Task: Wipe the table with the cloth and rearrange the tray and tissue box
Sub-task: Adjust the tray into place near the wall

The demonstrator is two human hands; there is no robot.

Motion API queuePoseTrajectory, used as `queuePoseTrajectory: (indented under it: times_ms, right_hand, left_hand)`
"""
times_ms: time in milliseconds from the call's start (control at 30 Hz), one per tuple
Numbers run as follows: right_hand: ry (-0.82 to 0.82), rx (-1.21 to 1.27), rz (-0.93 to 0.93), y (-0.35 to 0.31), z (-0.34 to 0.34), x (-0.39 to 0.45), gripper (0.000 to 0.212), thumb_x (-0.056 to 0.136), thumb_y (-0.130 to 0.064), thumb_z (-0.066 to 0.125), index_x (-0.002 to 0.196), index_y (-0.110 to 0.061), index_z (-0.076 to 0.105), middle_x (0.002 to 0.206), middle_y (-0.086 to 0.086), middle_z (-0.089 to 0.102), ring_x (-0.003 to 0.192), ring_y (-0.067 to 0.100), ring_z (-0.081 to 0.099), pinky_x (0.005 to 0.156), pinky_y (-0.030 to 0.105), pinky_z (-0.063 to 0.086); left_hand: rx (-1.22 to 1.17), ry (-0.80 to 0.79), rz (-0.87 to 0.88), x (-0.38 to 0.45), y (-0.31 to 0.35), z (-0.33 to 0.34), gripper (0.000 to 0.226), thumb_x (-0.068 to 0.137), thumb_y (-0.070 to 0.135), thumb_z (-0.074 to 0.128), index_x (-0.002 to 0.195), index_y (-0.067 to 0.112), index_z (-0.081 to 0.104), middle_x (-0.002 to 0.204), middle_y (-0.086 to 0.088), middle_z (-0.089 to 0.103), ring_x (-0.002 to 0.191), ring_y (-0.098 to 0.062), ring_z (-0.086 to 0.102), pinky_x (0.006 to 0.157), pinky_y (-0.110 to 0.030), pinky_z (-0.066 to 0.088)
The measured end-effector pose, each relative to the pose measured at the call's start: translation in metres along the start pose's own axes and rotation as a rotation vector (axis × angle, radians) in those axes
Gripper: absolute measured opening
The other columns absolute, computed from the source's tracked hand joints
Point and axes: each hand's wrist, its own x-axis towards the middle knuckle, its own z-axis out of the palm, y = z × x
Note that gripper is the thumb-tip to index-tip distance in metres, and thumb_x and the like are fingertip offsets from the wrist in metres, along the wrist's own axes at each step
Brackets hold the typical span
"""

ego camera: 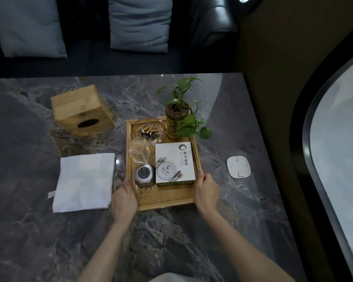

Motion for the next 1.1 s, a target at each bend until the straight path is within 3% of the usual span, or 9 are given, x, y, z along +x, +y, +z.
queuePoseTrajectory:
  times_ms: [67,167,233,333,533,800,1100]
  right_hand:
    - [0.011,0.012,-0.016,0.004,-0.009,0.005,0.042,0.098,-0.038,0.03,0.075,-0.01,0.051,0.085,0.018,0.067,0.082,0.036,0.061,0.072,0.04,0.041]
    - [0.049,0.014,-0.028,0.011,-0.026,0.018,0.044,0.098,-0.036,0.032,0.081,-0.003,0.056,0.087,0.021,0.067,0.085,0.037,0.061,0.072,0.04,0.04]
    - [0.069,0.021,-0.018,0.018,-0.037,0.027,0.046,0.097,-0.038,0.032,0.082,-0.002,0.058,0.086,0.021,0.067,0.083,0.037,0.061,0.068,0.038,0.038]
    - [0.117,0.019,-0.021,0.031,-0.057,0.04,0.048,0.097,-0.039,0.031,0.083,-0.002,0.059,0.083,0.02,0.067,0.078,0.036,0.061,0.062,0.034,0.037]
    - [0.192,-0.005,-0.037,0.057,-0.098,0.059,0.043,0.098,-0.033,0.033,0.089,-0.001,0.06,0.081,0.018,0.068,0.075,0.031,0.063,0.061,0.029,0.033]
    - [0.198,0.023,0.004,0.093,-0.125,0.076,0.046,0.097,-0.035,0.034,0.092,0.0,0.063,0.086,0.024,0.07,0.079,0.038,0.066,0.067,0.039,0.049]
    - [0.137,0.034,0.075,0.112,-0.135,0.083,0.044,0.098,-0.03,0.034,0.094,0.005,0.06,0.094,0.028,0.068,0.087,0.041,0.063,0.063,0.032,0.035]
  left_hand:
    - [0.015,0.005,0.002,-0.008,0.008,0.006,0.057,0.099,0.034,0.022,0.093,-0.01,0.058,0.115,-0.035,0.057,0.109,-0.044,0.052,0.088,-0.043,0.038]
    - [0.002,0.005,0.08,-0.013,0.017,0.02,0.053,0.098,0.035,0.022,0.059,0.012,0.05,0.103,-0.034,0.061,0.095,-0.04,0.057,0.074,-0.034,0.033]
    - [-0.001,0.01,0.114,-0.013,0.02,0.035,0.059,0.098,0.036,0.022,0.069,0.002,0.06,0.097,-0.031,0.064,0.086,-0.035,0.058,0.075,-0.034,0.038]
    - [0.005,0.026,0.136,-0.017,0.032,0.057,0.064,0.097,0.038,0.021,0.085,-0.008,0.064,0.096,-0.03,0.066,0.09,-0.038,0.061,0.078,-0.039,0.043]
    - [-0.039,-0.01,0.221,-0.038,0.052,0.098,0.064,0.096,0.041,0.02,0.084,-0.003,0.066,0.092,-0.024,0.067,0.091,-0.036,0.062,0.086,-0.044,0.048]
    - [0.009,-0.034,0.254,-0.062,0.067,0.134,0.06,0.098,0.034,0.022,0.085,-0.006,0.065,0.095,-0.028,0.067,0.089,-0.037,0.062,0.074,-0.036,0.041]
    - [0.053,-0.047,0.236,-0.072,0.069,0.156,0.058,0.098,0.035,0.022,0.083,-0.002,0.064,0.092,-0.024,0.068,0.082,-0.03,0.06,0.07,-0.03,0.035]
